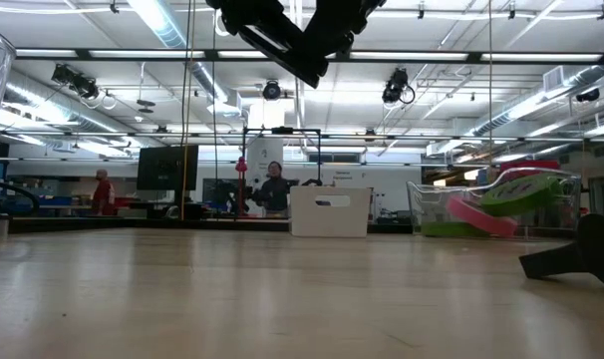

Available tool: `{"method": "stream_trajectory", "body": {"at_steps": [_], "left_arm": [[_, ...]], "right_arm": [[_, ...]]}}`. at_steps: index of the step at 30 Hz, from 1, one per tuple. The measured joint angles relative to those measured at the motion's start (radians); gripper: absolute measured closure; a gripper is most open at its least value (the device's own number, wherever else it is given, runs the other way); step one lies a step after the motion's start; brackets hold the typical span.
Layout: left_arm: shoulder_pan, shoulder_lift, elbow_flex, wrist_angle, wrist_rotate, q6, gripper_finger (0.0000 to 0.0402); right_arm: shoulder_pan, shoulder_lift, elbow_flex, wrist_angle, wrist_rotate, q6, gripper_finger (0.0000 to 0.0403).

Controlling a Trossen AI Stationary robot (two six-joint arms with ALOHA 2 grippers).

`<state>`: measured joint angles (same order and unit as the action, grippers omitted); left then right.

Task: Pick and place Stapler, Stapler remover, tape
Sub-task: Put the black stapler into the bottom transparent bin

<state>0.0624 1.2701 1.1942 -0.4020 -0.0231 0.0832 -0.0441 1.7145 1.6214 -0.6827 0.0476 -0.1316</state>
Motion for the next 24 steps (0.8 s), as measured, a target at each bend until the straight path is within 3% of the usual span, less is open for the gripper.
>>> {"method": "stream_trajectory", "body": {"at_steps": [10, 18, 24], "left_arm": [[0.000, 0.000, 0.000, -0.024, -0.003, 0.019, 0.0269], [-0.001, 0.001, -0.002, -0.048, -0.005, 0.015, 0.0269], [-0.001, -0.003, -0.001, -0.052, -0.009, 0.015, 0.0269]], "right_arm": [[0.000, 0.000, -0.001, 0.003, 0.003, -0.011, 0.0289], [0.000, -0.002, -0.001, 0.017, 0.008, -0.021, 0.0164], [0.000, -0.002, -0.001, 0.019, 0.007, -0.015, 0.0110]]}}
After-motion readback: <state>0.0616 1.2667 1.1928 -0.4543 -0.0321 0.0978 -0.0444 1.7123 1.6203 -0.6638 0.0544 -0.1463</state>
